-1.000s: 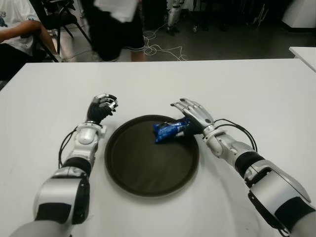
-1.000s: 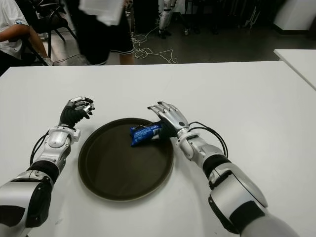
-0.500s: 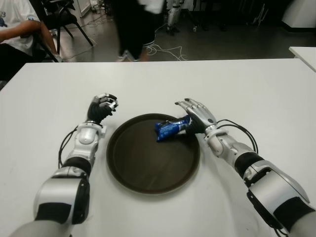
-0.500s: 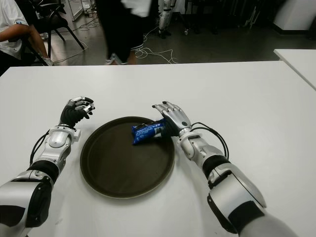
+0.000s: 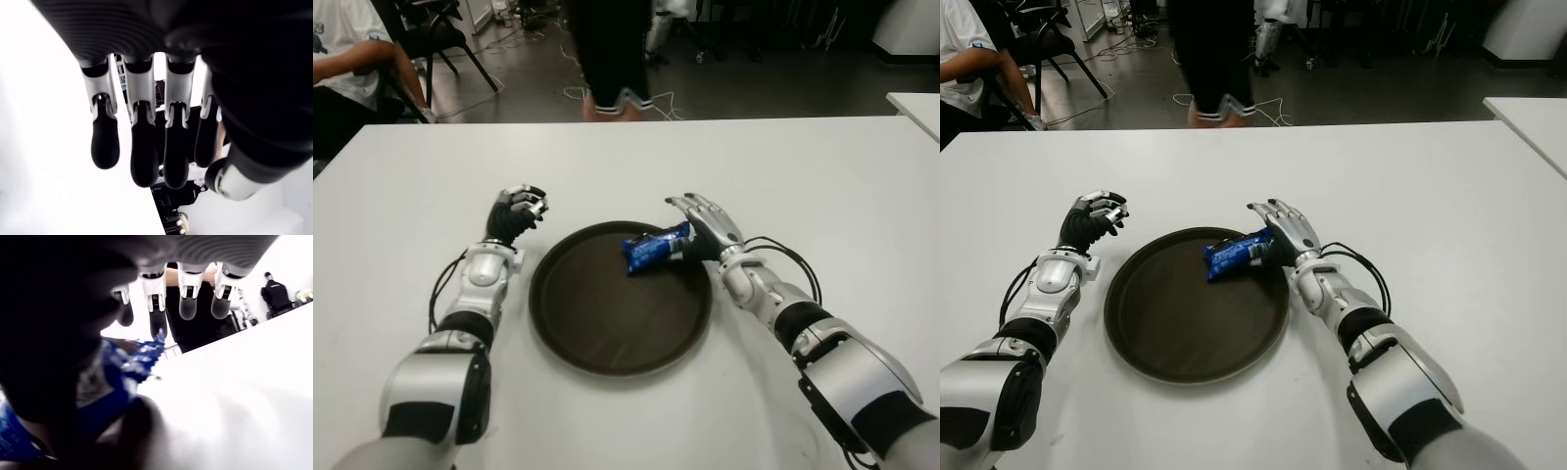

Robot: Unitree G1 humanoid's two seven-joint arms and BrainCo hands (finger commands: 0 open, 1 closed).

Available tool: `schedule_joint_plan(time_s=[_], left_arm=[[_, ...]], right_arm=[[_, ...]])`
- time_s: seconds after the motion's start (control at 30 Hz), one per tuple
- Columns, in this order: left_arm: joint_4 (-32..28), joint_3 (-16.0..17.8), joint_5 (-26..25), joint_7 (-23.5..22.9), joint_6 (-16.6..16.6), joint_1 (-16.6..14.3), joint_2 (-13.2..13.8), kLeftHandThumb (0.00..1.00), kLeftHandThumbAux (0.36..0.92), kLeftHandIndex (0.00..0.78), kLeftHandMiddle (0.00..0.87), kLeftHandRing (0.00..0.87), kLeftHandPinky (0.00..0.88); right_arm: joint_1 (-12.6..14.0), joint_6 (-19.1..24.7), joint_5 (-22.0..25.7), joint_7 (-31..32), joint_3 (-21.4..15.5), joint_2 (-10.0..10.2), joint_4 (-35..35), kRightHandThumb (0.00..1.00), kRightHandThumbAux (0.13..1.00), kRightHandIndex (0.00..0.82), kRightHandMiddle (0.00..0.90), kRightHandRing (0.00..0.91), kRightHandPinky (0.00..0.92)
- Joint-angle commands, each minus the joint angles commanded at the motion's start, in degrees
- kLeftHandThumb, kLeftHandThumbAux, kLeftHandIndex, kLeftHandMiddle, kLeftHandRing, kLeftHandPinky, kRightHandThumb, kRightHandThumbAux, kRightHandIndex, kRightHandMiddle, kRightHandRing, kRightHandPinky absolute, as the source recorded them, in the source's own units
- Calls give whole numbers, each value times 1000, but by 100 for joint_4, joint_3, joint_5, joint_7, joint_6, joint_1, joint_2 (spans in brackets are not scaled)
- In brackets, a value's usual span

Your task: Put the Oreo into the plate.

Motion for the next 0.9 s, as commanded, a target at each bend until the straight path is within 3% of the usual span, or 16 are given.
schedule_joint_plan(time_s=[0.27,0.6,0.77,0.9], left_arm=[[43,46,-39,-9,96,-16,-15,691,716,425,531,558,592],[20,-10,14,36,70,-23,-18,692,715,425,533,557,588],[23,-57,60,54,89,-30,3,691,716,425,524,550,579],[26,-72,62,57,104,-36,7,691,716,425,522,548,574]], right_arm=[[25,-172,22,-7,-26,-25,-28,27,833,101,54,21,20],[72,-768,78,496,-9,-155,-162,0,783,95,84,94,111],[200,-1427,-38,629,137,-406,-711,0,740,81,68,90,104],[275,-1682,-9,756,104,-543,-1045,0,714,69,48,67,71]])
